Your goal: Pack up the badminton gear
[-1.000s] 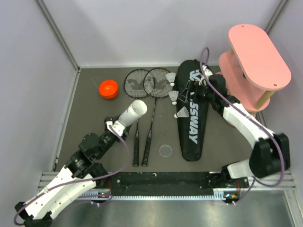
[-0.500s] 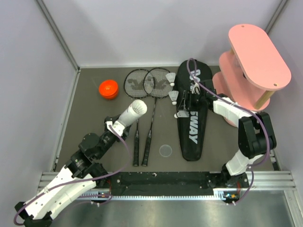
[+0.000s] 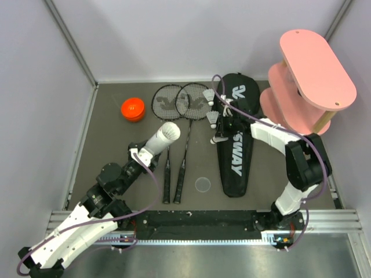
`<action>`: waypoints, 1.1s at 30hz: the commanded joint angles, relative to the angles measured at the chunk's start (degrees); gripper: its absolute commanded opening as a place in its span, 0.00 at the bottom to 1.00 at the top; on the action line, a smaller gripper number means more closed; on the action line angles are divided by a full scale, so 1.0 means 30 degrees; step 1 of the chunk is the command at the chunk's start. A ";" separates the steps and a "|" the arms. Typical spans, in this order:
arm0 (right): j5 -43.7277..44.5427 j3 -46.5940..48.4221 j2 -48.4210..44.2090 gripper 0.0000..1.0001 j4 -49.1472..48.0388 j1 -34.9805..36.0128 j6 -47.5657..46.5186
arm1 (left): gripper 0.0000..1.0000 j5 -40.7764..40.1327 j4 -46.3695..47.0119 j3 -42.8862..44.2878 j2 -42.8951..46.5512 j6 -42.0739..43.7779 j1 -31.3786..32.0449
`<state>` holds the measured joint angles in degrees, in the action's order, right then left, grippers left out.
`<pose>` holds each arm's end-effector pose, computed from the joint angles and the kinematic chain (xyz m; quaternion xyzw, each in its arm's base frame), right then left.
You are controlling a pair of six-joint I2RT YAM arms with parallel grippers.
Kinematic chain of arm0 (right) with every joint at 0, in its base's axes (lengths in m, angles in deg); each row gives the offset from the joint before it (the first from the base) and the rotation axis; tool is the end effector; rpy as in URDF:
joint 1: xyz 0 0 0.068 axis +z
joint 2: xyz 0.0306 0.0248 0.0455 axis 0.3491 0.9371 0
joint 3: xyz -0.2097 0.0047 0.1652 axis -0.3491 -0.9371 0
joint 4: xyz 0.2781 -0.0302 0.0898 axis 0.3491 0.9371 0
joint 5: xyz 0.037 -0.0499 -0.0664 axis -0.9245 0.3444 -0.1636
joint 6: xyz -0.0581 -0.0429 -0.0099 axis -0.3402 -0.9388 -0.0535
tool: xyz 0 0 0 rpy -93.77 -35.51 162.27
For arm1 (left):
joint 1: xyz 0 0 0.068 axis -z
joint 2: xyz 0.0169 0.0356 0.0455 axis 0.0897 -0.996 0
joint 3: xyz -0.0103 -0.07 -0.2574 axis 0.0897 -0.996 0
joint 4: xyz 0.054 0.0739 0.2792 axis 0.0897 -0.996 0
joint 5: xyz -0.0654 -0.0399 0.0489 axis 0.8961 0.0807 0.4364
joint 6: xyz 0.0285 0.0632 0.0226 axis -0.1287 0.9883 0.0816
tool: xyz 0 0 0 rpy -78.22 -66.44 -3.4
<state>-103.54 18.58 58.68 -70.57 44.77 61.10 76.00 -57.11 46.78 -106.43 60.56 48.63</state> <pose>0.3646 0.1841 0.1613 -0.1161 0.9242 0.2444 0.2697 0.1393 -0.1193 0.2890 0.3261 0.6335 -0.0910 0.6957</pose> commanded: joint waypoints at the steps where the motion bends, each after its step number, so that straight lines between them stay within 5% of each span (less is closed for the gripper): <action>1: -0.0893 0.0353 -0.3618 0.00 -0.0334 0.0442 -0.0093 | 0.00 0.0178 0.1713 0.0350 -0.0068 0.0104 0.0007; 8: -0.6513 0.0439 -1.0261 0.00 -0.1503 0.0996 0.0639 | 0.00 0.0500 0.1654 0.0350 -0.0097 0.0192 0.0036; 15: -0.6436 0.3600 -1.2088 0.00 0.0105 0.5006 -0.0796 | 0.00 0.0764 0.1596 0.0350 -0.0215 0.0251 0.0007; 33: -0.2893 0.6616 -0.8375 0.00 0.0509 0.9844 -0.0149 | 0.00 0.1438 0.1420 0.0438 -0.0449 0.0368 0.0036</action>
<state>-117.50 32.11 31.69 -70.90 70.32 62.21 79.37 -57.20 46.78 -107.61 60.78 48.63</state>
